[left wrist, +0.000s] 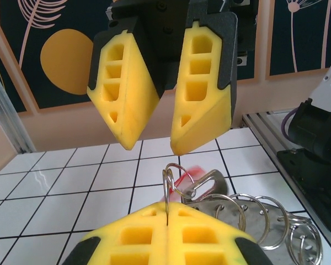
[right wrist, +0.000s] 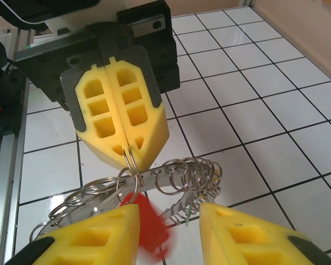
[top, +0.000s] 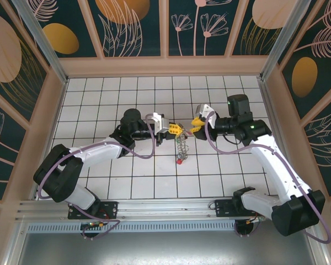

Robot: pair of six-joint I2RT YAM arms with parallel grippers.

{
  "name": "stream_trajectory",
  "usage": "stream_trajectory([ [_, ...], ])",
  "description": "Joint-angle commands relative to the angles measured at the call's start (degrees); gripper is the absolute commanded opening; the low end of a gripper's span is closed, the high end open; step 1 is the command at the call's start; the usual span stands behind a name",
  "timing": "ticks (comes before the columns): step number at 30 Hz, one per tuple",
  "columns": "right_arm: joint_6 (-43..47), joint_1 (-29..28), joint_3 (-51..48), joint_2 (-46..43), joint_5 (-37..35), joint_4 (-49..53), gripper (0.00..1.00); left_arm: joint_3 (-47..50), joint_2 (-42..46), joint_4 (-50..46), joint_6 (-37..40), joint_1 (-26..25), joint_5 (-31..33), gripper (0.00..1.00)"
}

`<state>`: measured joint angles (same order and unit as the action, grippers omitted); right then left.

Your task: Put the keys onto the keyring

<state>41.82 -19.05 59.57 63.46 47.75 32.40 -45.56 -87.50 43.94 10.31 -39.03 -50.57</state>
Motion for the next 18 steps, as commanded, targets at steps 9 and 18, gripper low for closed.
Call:
stream_trajectory([
  [9,0.0,0.1,2.9,2.6,7.4,4.2,0.42,-1.3,-0.1,2.9,1.2,-0.3,-2.2,0.00],
  [18,-2.2,-0.3,3.2,6.2,11.9,4.9,0.30,-1.7,0.2,2.2,2.4,-0.3,-2.3,0.00],
])
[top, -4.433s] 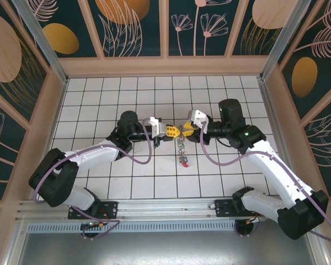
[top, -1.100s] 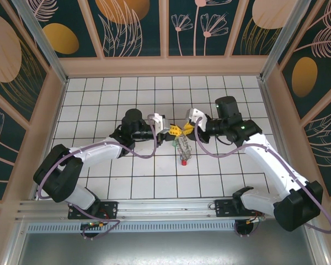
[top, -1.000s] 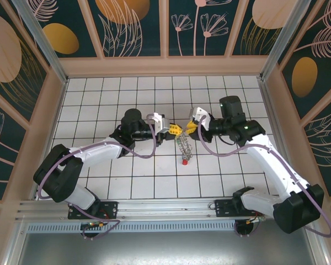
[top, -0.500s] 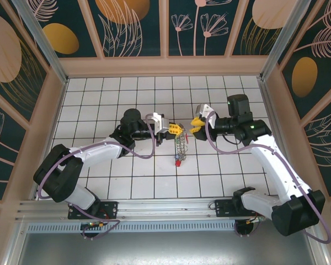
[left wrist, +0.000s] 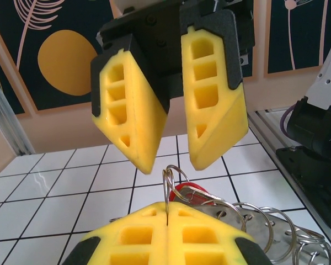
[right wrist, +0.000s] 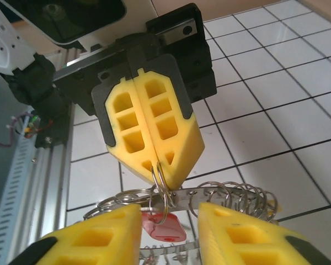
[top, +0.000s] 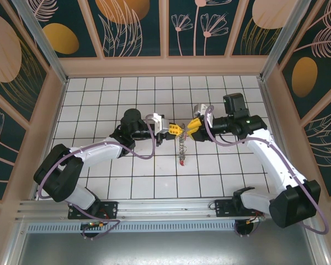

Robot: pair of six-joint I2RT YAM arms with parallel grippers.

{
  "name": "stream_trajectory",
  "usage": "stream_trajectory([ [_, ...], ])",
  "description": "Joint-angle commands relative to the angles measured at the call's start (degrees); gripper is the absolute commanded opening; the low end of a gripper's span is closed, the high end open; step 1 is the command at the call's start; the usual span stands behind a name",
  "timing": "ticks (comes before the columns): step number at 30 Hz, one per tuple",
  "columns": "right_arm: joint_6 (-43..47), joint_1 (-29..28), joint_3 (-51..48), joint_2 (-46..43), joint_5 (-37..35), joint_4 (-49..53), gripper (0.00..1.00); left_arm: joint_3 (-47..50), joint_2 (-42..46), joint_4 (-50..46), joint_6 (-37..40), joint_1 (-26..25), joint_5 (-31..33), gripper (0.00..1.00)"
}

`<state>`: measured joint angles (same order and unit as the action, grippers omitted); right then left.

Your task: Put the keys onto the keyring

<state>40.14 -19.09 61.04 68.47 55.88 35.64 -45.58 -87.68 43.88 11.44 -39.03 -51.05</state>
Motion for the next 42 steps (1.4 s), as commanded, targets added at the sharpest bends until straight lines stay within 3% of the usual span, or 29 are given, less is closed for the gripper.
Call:
stream_trajectory([
  [1,-0.3,-0.7,2.0,1.7,2.8,2.2,0.30,-1.6,0.5,2.3,1.6,-0.3,-1.7,0.00],
  [4,-0.5,-1.2,2.3,3.1,1.8,3.3,0.26,-1.6,0.7,1.9,2.1,-0.3,-1.7,0.00],
  [9,-0.9,-1.2,2.6,4.0,3.7,3.8,0.01,-1.4,1.1,2.0,2.8,-0.3,-1.9,0.00],
  [10,-1.1,-1.2,2.6,4.0,3.9,3.7,0.00,-1.4,1.1,2.1,2.8,-0.3,-1.9,0.00],
  [19,-0.6,-1.0,2.7,7.0,6.4,9.7,0.00,-0.2,1.1,8.3,0.3,-0.3,-0.3,0.00],
  [22,1.0,-1.3,2.9,9.0,4.0,12.5,0.00,-0.2,0.6,10.6,-0.9,-0.3,-0.8,0.00],
  [32,-2.7,-2.2,3.3,10.5,6.0,5.6,0.00,-1.1,-2.7,17.8,-5.4,-0.8,-1.2,0.00],
  [35,-2.8,-2.2,3.6,9.9,5.0,4.3,0.09,-0.7,-3.0,20.0,-7.0,-0.8,-0.9,0.00],
  [42,2.6,-0.7,3.9,4.5,-4.4,7.0,0.21,0.2,-2.5,20.3,-7.7,-0.8,-0.1,0.00],
])
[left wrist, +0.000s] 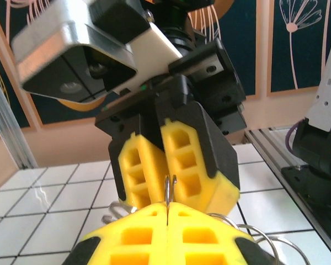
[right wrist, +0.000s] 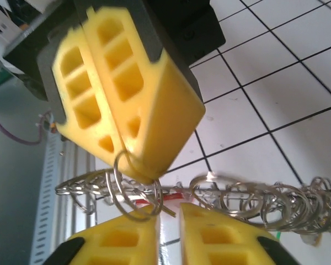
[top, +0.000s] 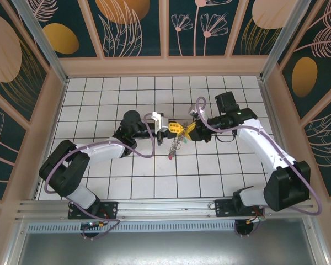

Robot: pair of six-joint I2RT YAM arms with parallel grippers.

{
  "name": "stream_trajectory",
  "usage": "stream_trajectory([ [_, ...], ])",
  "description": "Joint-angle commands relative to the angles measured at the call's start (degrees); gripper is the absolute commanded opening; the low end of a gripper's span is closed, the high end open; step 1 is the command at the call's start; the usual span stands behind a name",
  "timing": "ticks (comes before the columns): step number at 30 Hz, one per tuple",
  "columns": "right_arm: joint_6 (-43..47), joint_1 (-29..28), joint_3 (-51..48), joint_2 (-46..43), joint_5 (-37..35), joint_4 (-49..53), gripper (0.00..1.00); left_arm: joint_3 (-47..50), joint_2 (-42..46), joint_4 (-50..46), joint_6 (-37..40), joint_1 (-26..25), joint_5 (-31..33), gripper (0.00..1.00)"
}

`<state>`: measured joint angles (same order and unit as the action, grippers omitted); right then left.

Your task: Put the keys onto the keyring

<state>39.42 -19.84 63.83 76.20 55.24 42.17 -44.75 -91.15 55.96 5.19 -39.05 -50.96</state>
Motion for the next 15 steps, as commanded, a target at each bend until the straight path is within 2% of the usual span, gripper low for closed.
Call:
stream_trajectory([
  [1,3.9,0.1,1.0,-4.5,-4.8,0.3,0.24,-0.7,1.1,7.9,-1.3,-0.7,-0.2,0.00],
  [2,4.9,0.1,0.8,-5.8,-6.2,0.1,0.27,-0.6,1.2,7.5,-1.0,-0.8,-0.2,0.00],
  [6,7.1,0.1,-1.2,-11.9,-10.3,-4.3,0.29,-0.7,1.3,6.4,-0.7,-0.8,-0.8,0.00],
  [9,6.4,-0.1,-3.0,-15.3,-10.6,-9.8,0.32,-0.8,1.2,6.0,-0.7,-0.7,-1.1,0.00],
  [15,9.7,-2.1,-2.2,-13.6,-9.9,-9.6,0.33,-1.1,1.1,5.3,-0.6,-0.8,-1.6,0.00],
])
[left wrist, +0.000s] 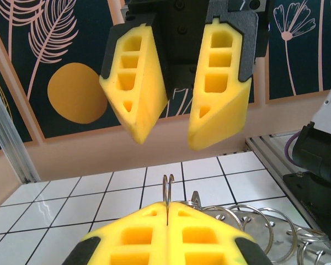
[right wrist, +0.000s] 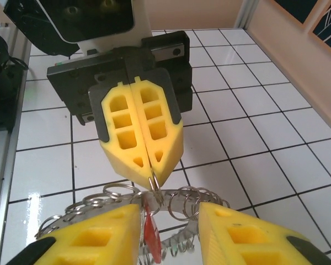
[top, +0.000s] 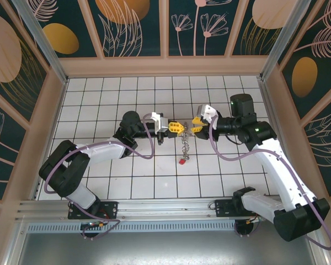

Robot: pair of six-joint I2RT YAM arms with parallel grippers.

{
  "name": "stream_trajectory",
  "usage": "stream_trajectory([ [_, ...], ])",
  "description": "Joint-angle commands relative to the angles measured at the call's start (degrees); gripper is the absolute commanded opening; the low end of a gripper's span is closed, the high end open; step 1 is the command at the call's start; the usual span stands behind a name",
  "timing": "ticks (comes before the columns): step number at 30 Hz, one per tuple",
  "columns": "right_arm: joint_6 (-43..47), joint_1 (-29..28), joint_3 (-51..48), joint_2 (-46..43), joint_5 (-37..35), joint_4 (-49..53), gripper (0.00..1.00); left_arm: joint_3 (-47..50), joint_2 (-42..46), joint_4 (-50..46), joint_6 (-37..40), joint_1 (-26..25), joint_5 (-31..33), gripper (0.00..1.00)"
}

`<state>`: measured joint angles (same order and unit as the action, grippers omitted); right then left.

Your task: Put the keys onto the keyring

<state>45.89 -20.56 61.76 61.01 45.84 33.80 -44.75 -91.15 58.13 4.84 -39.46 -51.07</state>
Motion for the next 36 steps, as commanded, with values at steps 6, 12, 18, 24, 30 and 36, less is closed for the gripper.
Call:
stream_trajectory([
  [6,4.6,-4.5,1.6,5.6,-3.3,1.0,0.30,-1.4,1.4,2.3,0.0,-0.3,-1.7,0.00],
  [12,4.7,-4.6,1.7,5.7,-3.5,1.2,0.23,-1.6,1.7,0.9,0.7,-0.3,-2.0,0.00],
  [18,5.1,-4.4,1.4,4.8,-4.9,2.7,0.27,-1.9,1.9,-0.5,1.6,-0.4,-2.0,0.00],
  [24,5.1,-4.2,1.5,4.3,-5.3,3.6,0.16,-2.4,1.5,-0.8,1.4,-0.4,-2.8,0.00],
  [30,5.7,-4.1,2.3,5.3,-4.1,4.8,0.00,-3.5,1.6,-5.6,3.9,-0.4,-2.8,0.00],
  [36,6.6,-4.3,3.3,5.6,-5.9,6.2,0.00,-10.6,2.4,-32.3,16.6,-0.3,-1.8,0.19],
])
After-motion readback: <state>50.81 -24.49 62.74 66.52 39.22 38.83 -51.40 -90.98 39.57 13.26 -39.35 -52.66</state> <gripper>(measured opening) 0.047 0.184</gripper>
